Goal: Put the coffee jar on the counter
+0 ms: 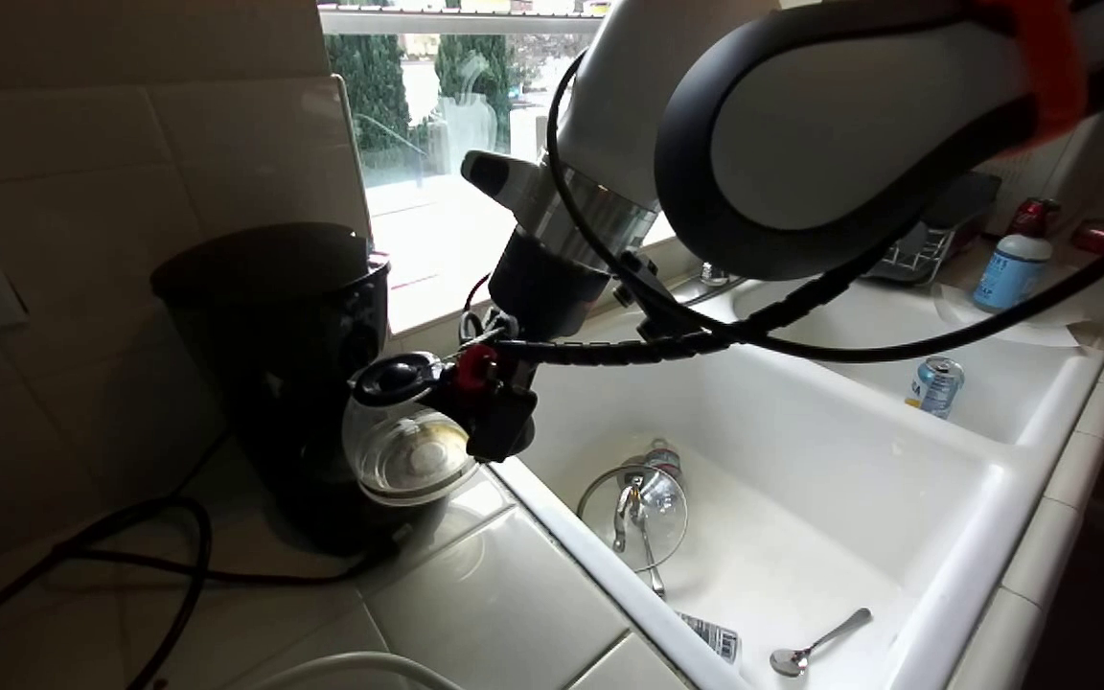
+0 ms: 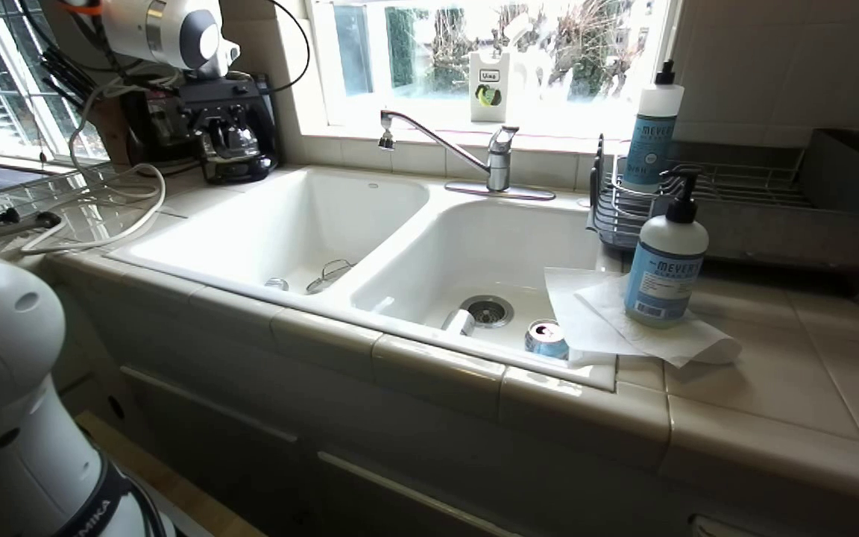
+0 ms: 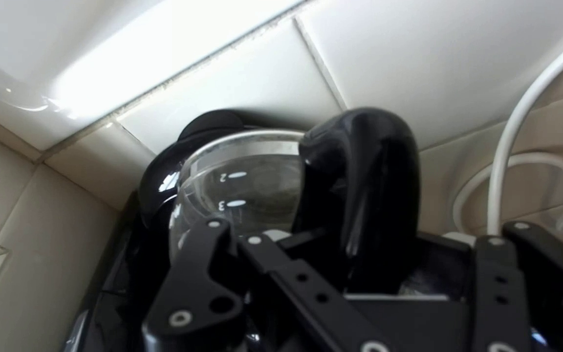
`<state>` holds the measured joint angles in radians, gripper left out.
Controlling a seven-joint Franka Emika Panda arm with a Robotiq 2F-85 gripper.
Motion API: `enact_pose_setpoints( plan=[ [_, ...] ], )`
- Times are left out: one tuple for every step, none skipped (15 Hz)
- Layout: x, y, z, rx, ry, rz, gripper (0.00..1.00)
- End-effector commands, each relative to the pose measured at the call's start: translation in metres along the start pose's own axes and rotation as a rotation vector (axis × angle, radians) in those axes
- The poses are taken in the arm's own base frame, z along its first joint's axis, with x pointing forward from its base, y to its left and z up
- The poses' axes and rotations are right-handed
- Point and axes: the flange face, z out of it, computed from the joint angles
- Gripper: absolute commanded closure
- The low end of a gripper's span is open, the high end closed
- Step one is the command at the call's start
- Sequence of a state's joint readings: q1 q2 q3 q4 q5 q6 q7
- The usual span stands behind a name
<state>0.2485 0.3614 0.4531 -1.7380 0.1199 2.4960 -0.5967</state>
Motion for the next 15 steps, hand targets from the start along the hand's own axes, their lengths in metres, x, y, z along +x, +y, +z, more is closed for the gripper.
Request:
enact_pose_setpoints(
  plan=[
    [-0.014,-0.003,-0.002,0.050,0.012,-0.094,1.00],
    [-0.018,-0.002,0.000,0.060,0.013,-0.121,1.00],
    [-0.021,-0.001,0.002,0.069,0.016,-0.147,1.00],
    [-0.025,0.001,0.004,0.082,0.021,-0.170,1.00],
    [-0.028,0.002,0.006,0.094,0.021,-0.188,1.00],
    [-0.032,0.004,0.009,0.103,0.026,-0.205,1.00],
    [-0.036,0.006,0.011,0.111,0.029,-0.222,1.00],
    [-0.039,0.007,0.012,0.119,0.032,-0.235,1.00],
    [-0.043,0.009,0.014,0.128,0.036,-0.250,1.00],
    [-0.047,0.010,0.015,0.137,0.037,-0.264,1.00],
    [-0.050,0.011,0.017,0.147,0.037,-0.281,1.00],
    [-0.054,0.012,0.019,0.157,0.036,-0.297,1.00],
    [-0.058,0.013,0.021,0.170,0.036,-0.311,1.00],
    [-0.061,0.013,0.024,0.189,0.032,-0.325,1.00],
    [-0.064,0.013,0.026,0.204,0.026,-0.335,1.00]
  ],
)
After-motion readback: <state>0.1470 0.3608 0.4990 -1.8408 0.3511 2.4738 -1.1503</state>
